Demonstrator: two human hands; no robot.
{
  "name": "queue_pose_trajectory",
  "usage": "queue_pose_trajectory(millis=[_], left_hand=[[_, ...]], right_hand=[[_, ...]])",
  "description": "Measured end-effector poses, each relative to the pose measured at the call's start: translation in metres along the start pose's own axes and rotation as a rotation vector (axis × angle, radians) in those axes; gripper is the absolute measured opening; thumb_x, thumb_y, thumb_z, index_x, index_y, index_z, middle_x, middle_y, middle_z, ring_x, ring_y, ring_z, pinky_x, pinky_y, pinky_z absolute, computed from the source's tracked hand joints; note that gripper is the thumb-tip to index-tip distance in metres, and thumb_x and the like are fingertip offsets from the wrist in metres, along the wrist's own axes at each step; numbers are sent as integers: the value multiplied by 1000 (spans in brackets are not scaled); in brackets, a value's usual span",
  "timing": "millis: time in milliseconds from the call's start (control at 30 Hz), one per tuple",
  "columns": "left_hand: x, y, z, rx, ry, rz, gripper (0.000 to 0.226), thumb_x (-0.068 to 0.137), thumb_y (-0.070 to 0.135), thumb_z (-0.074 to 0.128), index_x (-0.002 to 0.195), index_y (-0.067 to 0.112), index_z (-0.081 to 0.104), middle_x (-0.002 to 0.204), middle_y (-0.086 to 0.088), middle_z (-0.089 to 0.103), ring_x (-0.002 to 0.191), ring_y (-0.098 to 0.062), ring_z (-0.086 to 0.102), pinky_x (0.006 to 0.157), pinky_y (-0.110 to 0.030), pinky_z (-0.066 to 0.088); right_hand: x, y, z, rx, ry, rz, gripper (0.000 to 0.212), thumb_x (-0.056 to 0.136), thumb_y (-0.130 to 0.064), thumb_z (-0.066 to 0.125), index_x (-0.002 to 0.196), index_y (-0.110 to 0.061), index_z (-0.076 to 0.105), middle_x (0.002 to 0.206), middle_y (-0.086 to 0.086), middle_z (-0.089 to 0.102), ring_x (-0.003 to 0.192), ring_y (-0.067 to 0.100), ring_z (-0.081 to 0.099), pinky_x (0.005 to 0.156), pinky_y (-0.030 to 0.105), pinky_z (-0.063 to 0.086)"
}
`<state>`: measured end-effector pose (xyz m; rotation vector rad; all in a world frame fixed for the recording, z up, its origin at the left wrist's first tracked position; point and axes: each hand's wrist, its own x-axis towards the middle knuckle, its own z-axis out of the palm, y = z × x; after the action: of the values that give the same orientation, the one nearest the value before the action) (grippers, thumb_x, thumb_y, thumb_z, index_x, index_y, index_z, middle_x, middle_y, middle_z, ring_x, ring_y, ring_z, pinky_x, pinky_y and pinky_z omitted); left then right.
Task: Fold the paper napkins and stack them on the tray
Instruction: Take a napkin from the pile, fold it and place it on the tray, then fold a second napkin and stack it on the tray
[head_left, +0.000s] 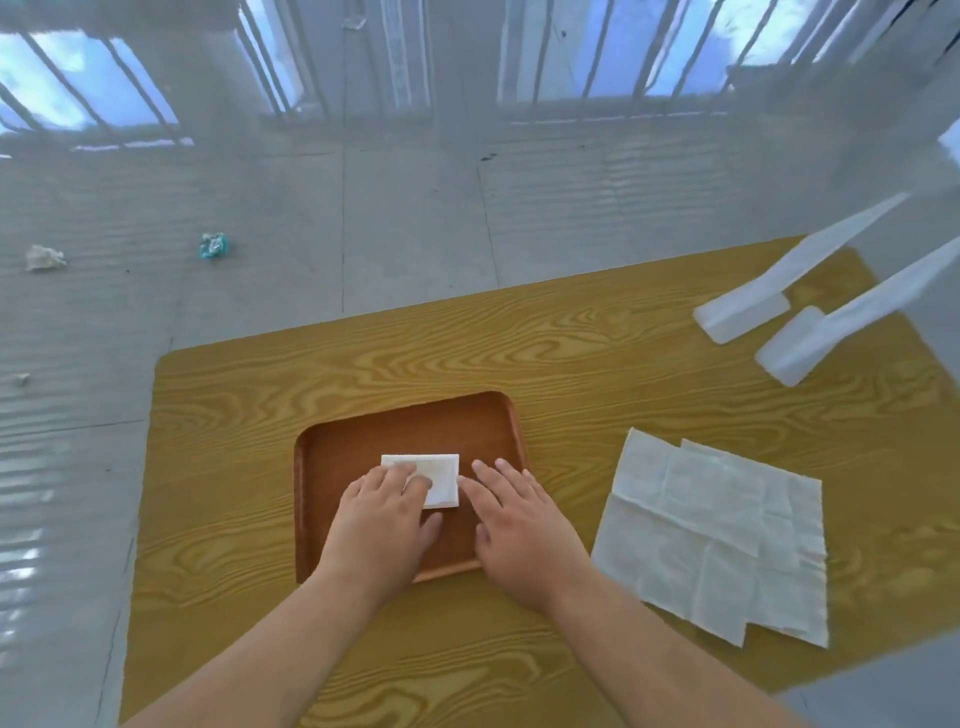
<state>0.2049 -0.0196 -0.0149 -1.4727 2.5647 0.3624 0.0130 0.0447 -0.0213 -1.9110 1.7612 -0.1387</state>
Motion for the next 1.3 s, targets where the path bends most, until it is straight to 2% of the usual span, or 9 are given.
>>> queue_pose_trajectory(millis=[167,267,367,500,667,833,967,1167,1300], left_hand=[[51,97,-12,-109,-46,110,44,98,56,52,122,22,66,118,0,68,112,-24,61,98,-38,49],[73,156,-7,-266,-91,72,47,93,61,58,122,24,64,118,3,65,115,-21,59,95,-37,52],[86,193,2,-224,-51,170,55,91,57,66,134,25,56,129,4,59,121,-21,54,96,-36,51],[100,213,12,-22,-105,418,55,95,51,63,145,30,53,143,7,54,132,-21,49,107,-37,45],[107,224,21,1,-92,441,29,101,43,57,124,30,68,134,11,61,126,-19,54,104,-38,46],[109,227,18,-5,-57,462,20,102,37,56,110,27,71,121,10,67,115,-20,58,99,-37,47],[103,224,-7,-126,-2,467,13,100,35,62,105,27,70,116,11,71,116,-18,60,98,-36,46],[93,209,-81,-199,62,516,11,101,37,59,105,29,66,110,13,73,112,-17,61,96,-37,47],[87,190,-119,-157,79,496,15,101,37,60,103,26,69,100,9,75,98,-19,66,86,-36,51]], right_hand=[[-71,81,-34,15,220,254,47,95,-24,59,141,-16,57,139,5,61,126,29,56,106,47,50],[-112,133,-47,18,272,458,38,94,-29,62,131,-18,59,120,0,63,108,24,57,94,40,52],[-142,175,-58,39,281,631,41,95,-32,63,133,-20,57,120,0,61,110,24,55,96,38,49],[-160,209,-63,-28,189,571,42,97,-30,62,138,-23,59,119,-1,60,111,23,53,98,40,48],[-163,226,-58,-83,148,490,17,100,-27,55,111,-22,67,107,-2,60,103,23,53,92,37,47],[-160,226,-59,-105,178,463,16,102,-21,53,93,-19,65,93,-1,59,91,22,52,86,39,50],[-163,217,-77,-88,200,435,12,97,-29,56,98,-19,63,98,-3,60,95,21,54,89,39,50],[-143,178,-122,4,93,340,81,89,-67,60,154,-25,39,150,-6,48,143,18,38,118,36,33],[-113,143,-137,-4,23,364,72,91,-60,65,151,-25,45,148,-3,56,138,21,46,112,39,41]])
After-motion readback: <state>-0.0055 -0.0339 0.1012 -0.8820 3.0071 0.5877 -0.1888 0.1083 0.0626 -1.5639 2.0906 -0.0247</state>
